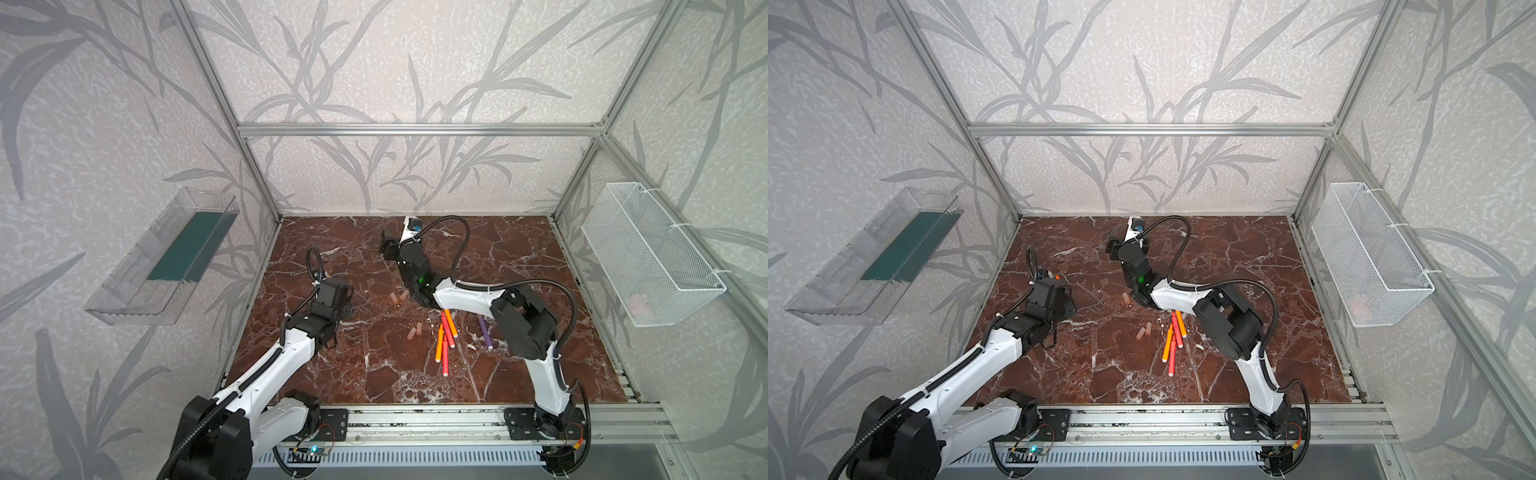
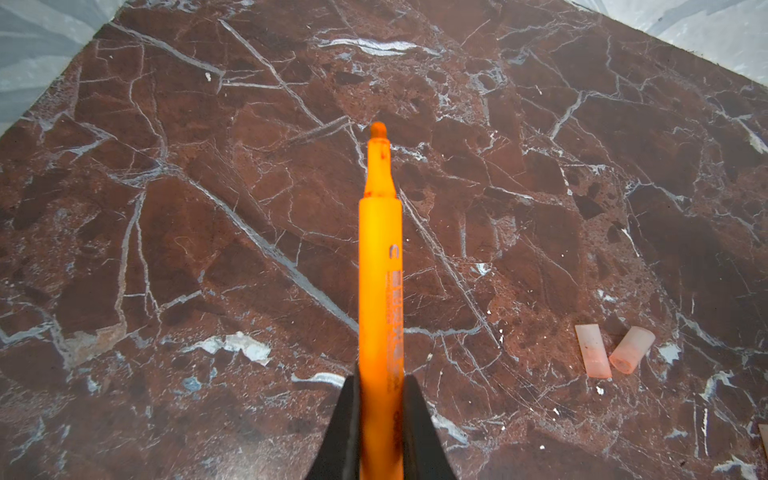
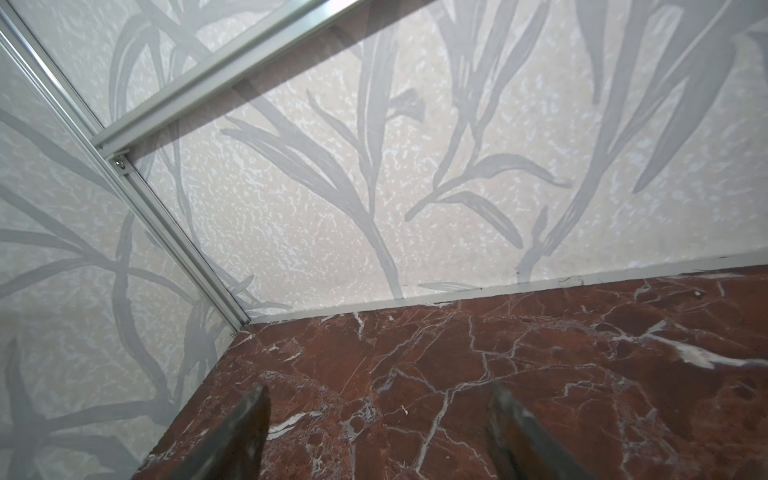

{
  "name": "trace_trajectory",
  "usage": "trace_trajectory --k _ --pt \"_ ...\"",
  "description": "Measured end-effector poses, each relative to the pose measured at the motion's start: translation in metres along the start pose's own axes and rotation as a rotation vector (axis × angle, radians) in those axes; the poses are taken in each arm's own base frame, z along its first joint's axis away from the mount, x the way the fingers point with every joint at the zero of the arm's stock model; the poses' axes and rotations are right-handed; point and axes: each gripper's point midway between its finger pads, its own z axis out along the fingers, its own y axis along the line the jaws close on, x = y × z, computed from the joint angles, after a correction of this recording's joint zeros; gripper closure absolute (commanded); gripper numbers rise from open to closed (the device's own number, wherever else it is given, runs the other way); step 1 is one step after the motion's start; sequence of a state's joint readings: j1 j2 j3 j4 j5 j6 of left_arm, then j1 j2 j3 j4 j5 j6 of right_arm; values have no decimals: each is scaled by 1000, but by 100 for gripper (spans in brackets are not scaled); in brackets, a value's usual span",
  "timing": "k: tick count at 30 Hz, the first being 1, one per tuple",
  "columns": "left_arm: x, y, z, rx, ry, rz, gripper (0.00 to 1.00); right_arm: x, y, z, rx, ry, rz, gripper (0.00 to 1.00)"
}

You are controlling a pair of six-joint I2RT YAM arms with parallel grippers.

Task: Insert the pens into the pen caps
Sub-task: 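Hold the orange marker upright with the left gripper while the right gripper moves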

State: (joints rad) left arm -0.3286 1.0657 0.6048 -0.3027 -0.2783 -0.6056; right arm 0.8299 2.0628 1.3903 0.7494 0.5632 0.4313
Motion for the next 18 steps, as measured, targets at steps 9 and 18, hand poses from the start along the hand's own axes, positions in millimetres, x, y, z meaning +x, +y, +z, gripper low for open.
trace_trajectory --k 9,18 --pt "8 -6 1 49 27 25 100 75 -68 -50 124 260 -74 41" --pt "23 -19 5 151 50 59 100 90 -42 -43 120 556 -190 50"
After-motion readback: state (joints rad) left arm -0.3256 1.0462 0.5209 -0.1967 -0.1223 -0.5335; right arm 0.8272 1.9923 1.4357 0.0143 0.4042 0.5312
